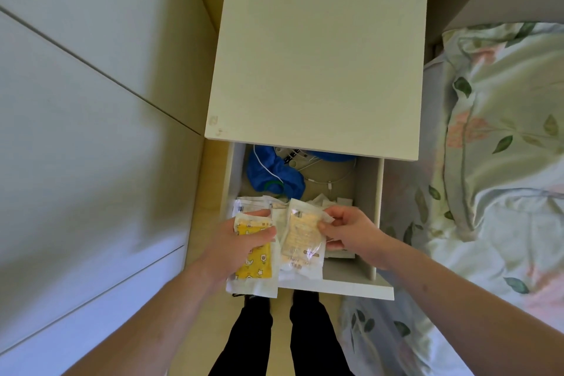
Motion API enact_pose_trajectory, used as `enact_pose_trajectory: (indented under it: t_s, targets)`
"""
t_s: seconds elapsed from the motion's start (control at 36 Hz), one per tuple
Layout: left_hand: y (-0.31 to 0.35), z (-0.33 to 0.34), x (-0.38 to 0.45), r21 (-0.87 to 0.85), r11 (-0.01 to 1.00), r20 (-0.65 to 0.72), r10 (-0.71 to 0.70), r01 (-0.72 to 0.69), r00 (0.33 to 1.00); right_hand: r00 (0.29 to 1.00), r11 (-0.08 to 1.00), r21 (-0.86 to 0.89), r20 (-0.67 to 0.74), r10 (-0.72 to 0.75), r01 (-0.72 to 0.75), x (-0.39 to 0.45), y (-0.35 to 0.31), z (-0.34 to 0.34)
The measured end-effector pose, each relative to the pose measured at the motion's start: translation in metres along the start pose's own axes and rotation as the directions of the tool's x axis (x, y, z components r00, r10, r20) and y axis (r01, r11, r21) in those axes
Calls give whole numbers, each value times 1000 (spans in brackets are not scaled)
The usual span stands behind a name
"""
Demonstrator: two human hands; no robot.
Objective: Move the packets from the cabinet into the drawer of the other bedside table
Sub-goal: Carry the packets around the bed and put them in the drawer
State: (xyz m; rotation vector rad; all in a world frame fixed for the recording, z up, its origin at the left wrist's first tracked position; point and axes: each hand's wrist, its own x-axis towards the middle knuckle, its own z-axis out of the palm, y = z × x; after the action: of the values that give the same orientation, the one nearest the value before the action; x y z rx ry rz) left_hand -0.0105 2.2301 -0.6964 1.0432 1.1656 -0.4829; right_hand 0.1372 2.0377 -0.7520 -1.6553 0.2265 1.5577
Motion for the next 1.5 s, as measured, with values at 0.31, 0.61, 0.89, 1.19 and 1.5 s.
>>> enact_pose_trajectory:
  t_s: [0.31, 0.61, 0.89, 1.19, 1.5]
  targets:
    - [1, -2, 9, 201, 979, -82, 55, -37, 995, 975, 928, -370, -178, -129, 56, 14, 14, -5]
    - [-6, -28, 25, 305, 952, -247, 111, -32, 963, 941, 560, -794, -330, -74, -235, 29, 14, -14]
    - [-9, -32, 24, 259, 965, -202, 91, -37, 975, 915, 609, -725, -404, 1, -321, 33, 12, 6]
    - [0, -14, 23, 244, 965, -19, 106, -98, 994, 984, 962, -265, 174, -26, 72, 17, -7, 36]
    - [8, -7, 55, 412, 908, 0, 85, -77, 996, 982, 720, -694, -138, -128, -4, 31, -9, -17]
